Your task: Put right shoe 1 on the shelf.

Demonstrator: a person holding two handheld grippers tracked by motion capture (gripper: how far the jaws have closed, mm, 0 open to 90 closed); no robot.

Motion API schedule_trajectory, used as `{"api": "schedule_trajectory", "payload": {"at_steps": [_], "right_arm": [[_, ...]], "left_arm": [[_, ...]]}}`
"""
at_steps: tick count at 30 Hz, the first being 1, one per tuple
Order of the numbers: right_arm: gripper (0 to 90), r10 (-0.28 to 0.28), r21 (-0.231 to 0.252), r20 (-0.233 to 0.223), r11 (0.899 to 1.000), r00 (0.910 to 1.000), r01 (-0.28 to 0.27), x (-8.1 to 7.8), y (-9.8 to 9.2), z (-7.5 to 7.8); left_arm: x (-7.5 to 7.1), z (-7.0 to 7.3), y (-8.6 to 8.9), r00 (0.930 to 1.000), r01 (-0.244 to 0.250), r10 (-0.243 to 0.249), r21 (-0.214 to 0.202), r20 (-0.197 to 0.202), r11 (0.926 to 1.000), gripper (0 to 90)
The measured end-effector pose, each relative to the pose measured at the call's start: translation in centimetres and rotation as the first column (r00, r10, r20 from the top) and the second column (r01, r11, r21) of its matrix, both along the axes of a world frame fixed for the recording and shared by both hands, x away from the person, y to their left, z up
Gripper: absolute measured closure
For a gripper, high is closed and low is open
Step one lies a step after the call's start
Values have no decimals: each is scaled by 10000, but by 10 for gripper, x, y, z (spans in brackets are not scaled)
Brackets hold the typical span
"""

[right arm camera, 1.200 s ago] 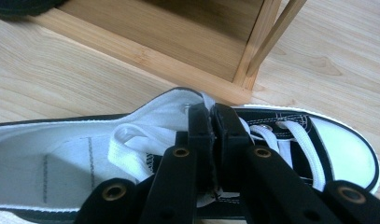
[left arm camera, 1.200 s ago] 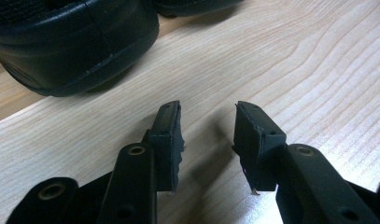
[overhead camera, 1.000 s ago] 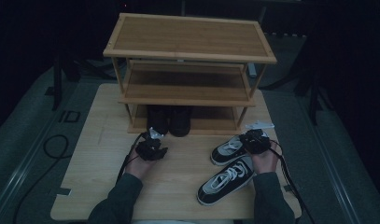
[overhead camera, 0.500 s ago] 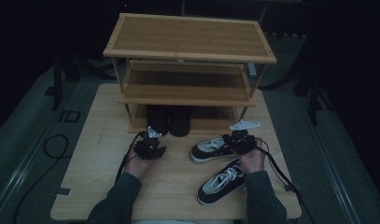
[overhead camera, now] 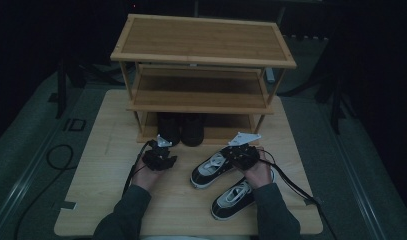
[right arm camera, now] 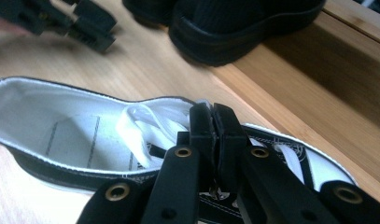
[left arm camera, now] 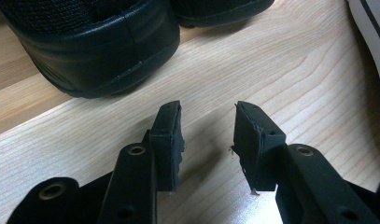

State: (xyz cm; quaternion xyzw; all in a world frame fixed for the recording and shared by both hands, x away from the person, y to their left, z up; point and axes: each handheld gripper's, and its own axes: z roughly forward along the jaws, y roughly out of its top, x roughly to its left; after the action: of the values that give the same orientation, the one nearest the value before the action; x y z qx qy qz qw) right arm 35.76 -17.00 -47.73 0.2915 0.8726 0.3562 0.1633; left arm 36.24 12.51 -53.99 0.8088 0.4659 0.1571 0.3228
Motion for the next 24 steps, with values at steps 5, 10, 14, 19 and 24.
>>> {"api": "schedule_trajectory", "payload": {"at_steps": [5,10,14,19,24], "right_arm": [[882,266,-398,51,9989,9996,-263,-6,-3,1],[880,246,-294,-39,9993,9997,-247,-10,-14,2],[876,145,-361,-45,9992,9999,-146,-12,-19,4],[868,-101,-364,-135,9993,9999,96,-14,-17,2],[833,-276,-240,-379,9994,9989,267,-15,-12,-2]], "left_arm": [[0,0,0,10000,30,-30,47,-23,10000,618],[0,-1,0,10000,28,-27,65,-70,10000,618],[0,-1,-1,10000,46,-46,70,-73,10000,618],[0,-2,-1,9998,85,-82,159,-157,9998,618],[0,-2,-1,9998,113,-110,175,-172,9998,618]]}}
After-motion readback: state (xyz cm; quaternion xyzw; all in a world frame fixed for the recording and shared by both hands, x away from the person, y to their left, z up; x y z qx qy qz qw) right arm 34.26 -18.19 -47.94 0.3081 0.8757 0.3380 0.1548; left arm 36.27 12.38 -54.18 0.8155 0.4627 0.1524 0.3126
